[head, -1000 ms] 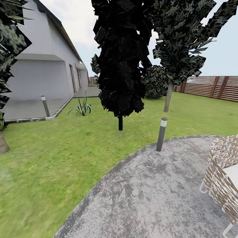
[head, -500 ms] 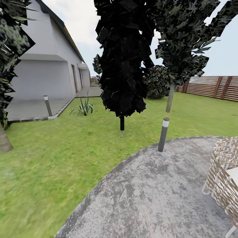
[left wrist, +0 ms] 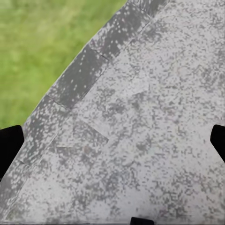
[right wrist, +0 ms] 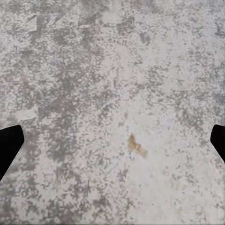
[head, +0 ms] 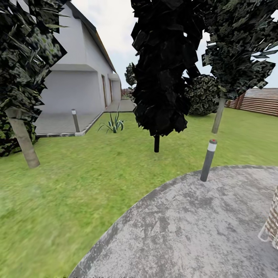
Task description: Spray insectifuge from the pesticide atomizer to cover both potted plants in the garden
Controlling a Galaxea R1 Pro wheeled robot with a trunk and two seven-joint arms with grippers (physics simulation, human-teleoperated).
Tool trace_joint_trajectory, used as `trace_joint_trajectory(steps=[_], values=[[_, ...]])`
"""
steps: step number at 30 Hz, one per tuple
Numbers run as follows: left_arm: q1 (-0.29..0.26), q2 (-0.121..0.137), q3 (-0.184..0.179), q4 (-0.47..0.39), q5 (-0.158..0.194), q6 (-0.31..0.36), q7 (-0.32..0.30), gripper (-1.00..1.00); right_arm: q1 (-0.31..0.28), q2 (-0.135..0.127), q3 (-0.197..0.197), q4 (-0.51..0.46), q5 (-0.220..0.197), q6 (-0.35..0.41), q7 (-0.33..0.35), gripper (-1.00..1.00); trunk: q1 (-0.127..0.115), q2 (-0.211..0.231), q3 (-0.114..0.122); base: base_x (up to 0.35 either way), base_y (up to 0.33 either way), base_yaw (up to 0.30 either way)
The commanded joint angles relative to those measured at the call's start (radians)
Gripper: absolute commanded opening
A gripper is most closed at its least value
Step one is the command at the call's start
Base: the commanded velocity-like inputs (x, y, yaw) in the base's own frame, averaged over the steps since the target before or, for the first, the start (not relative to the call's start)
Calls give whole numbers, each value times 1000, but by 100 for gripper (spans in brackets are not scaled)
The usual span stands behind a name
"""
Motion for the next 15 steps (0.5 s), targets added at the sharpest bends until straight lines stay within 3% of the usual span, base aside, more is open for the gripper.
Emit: trace_joint_trajectory(steps=[1, 7, 15], values=[[-1, 0, 1, 3, 1, -4, 1, 100, 0, 0, -1, 0, 0, -3, -1, 100, 0, -1, -2, 0, 0, 271], [-1, 0, 2, 5, 3, -4, 2, 100, 0, 0, -1, -2, 0, -3, -1, 100, 0, -1, -7, -12, 50, 271], [-1, -1, 2, 5, 4, -4, 2, 100, 0, 0, 1, 0, 1, -3, -1, 100, 0, -1, -13, -36, 266, 271]])
